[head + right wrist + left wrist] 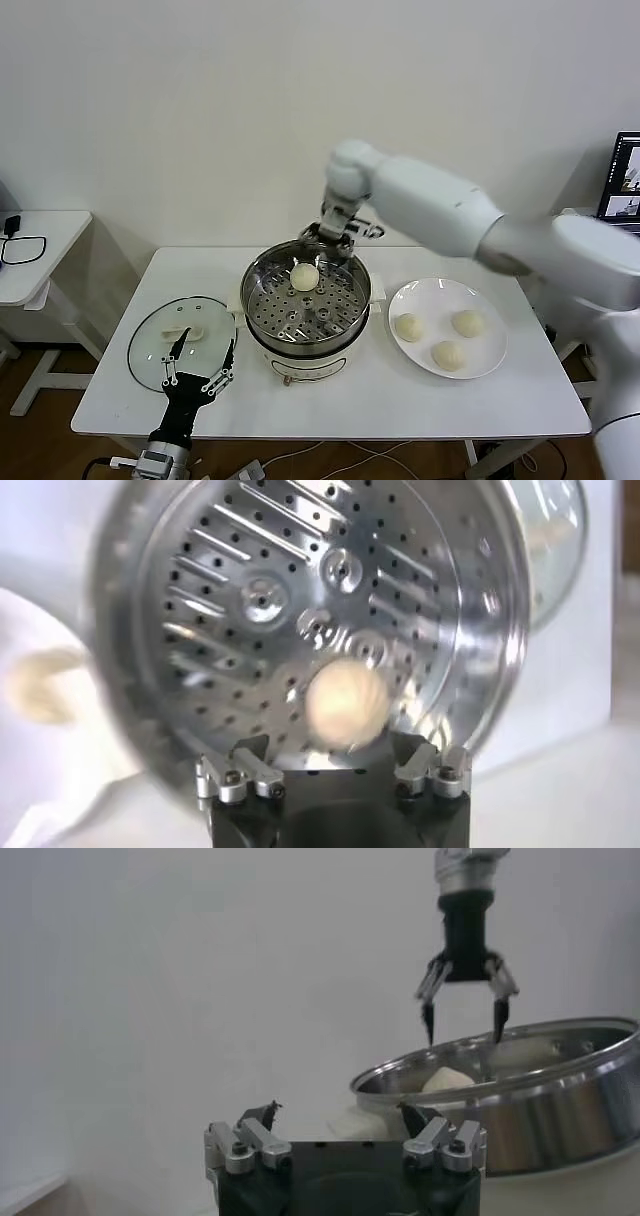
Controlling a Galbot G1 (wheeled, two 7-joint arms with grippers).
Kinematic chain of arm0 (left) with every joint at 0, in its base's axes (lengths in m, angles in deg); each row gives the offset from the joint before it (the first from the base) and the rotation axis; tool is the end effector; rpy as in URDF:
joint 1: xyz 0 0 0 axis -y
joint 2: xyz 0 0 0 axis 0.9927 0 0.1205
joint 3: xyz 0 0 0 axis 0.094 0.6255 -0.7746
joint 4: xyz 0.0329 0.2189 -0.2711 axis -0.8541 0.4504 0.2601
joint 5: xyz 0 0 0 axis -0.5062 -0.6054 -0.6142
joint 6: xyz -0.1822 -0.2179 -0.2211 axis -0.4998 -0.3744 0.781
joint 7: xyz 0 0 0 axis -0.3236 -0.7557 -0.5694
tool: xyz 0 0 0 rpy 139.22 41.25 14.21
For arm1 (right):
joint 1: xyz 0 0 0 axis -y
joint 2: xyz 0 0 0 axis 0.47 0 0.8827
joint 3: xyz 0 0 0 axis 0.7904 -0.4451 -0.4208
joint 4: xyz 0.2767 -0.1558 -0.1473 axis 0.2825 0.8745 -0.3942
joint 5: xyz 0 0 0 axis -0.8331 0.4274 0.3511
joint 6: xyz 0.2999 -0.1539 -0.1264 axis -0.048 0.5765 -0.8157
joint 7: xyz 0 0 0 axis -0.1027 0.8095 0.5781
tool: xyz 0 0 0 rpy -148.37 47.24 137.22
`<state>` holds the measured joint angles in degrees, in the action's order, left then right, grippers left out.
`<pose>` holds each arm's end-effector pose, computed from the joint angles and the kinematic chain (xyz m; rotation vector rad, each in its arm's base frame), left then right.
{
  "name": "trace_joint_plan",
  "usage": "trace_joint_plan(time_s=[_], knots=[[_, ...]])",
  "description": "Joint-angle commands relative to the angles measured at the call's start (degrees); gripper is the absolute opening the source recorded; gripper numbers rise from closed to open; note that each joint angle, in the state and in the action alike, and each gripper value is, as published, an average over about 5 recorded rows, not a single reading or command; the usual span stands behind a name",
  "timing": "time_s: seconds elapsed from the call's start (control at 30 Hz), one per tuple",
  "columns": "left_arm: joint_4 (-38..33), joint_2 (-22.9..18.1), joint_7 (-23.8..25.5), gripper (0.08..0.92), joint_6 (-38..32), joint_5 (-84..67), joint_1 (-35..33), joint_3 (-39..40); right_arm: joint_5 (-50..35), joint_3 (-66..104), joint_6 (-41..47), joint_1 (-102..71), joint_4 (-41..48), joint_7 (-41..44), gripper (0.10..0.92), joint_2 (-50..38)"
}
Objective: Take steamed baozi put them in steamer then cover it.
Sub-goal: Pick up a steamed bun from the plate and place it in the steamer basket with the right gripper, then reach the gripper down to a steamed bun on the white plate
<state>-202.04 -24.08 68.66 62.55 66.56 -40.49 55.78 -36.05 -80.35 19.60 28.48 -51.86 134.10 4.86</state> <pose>0.1650 0.0444 -0.3419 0.1968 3.0153 0.3991 0.6201 0.0779 -0.0097 1.8543 -0.8927 2.0546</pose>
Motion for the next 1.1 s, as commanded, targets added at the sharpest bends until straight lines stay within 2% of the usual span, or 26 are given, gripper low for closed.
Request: trace_joint_plan(time_s=[0.03, 0.2, 0.43, 1.1], knots=[[-0.2, 0.1, 0.0, 0.823, 0.0, 0.0, 0.1, 0.2, -24.4, -11.5, 21.5, 7.1, -2.3, 2.8, 0.823, -14.6], [-0.2, 0.1, 0.0, 0.823, -0.1, 0.0, 0.2, 0.2, -25.6, -15.8, 24.2, 2.3, -2.3, -0.1, 0.823, -19.2], [0.1, 0.1, -0.1, 0.823, -0.1, 0.0, 0.3, 0.0, -23.6, -16.1, 24.5, -6.4, -2.1, -4.6, 0.823, -20.4], [0.9, -0.1, -0.1, 0.823, -0.4, 0.0, 0.1, -0.8, -18.8, -9.6, 22.8, -16.3, 6.9, -9.4, 0.823, -11.6]])
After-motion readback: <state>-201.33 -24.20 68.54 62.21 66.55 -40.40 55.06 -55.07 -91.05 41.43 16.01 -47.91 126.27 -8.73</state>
